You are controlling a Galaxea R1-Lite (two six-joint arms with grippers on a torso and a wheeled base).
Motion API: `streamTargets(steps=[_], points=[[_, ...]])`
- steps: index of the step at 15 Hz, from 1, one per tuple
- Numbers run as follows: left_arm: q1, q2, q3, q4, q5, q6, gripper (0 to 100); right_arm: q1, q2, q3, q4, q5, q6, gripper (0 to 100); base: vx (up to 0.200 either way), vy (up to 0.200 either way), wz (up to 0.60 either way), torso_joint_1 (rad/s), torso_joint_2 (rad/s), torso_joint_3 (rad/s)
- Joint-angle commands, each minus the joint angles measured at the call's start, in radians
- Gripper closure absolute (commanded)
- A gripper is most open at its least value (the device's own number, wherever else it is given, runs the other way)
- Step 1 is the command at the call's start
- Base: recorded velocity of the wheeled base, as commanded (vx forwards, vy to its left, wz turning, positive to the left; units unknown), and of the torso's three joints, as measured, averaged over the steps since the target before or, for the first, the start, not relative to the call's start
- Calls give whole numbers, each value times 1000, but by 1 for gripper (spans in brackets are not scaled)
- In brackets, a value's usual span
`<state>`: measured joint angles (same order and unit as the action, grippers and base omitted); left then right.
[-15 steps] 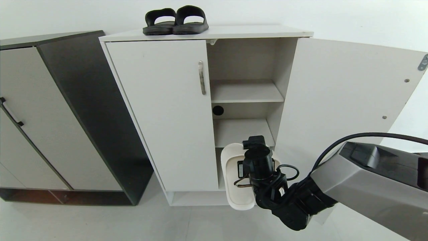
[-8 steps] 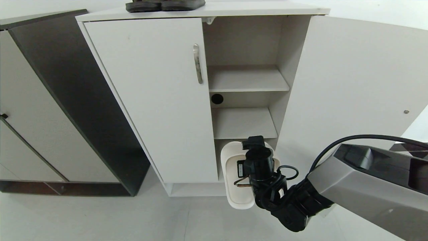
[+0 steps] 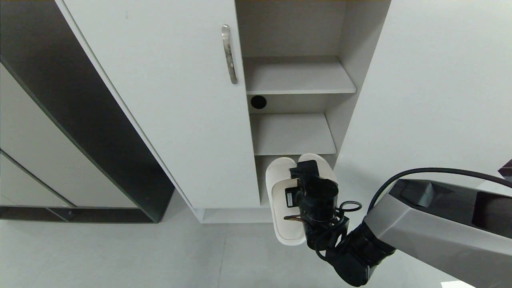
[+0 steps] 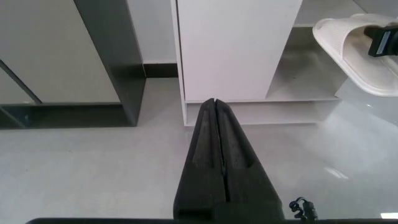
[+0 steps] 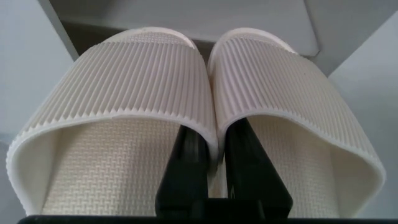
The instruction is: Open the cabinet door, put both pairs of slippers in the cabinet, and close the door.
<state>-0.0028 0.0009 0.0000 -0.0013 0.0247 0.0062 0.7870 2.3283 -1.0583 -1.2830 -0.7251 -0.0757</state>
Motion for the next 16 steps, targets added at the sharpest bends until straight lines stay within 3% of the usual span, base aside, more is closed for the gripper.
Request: streamTargets(steps=[1,7,16], points=[[0,1,0,0,0,0,100,0,5,1,-1,1,1,100,0,0,0,0,0,0],[0,1,0,0,0,0,100,0,-35,-3,-27,0,-4,100,0,0,0,0,0,0],[0,1,0,0,0,0,100,0,-37,-3,-24,0,-6,100,200,0,0,1,3,2]])
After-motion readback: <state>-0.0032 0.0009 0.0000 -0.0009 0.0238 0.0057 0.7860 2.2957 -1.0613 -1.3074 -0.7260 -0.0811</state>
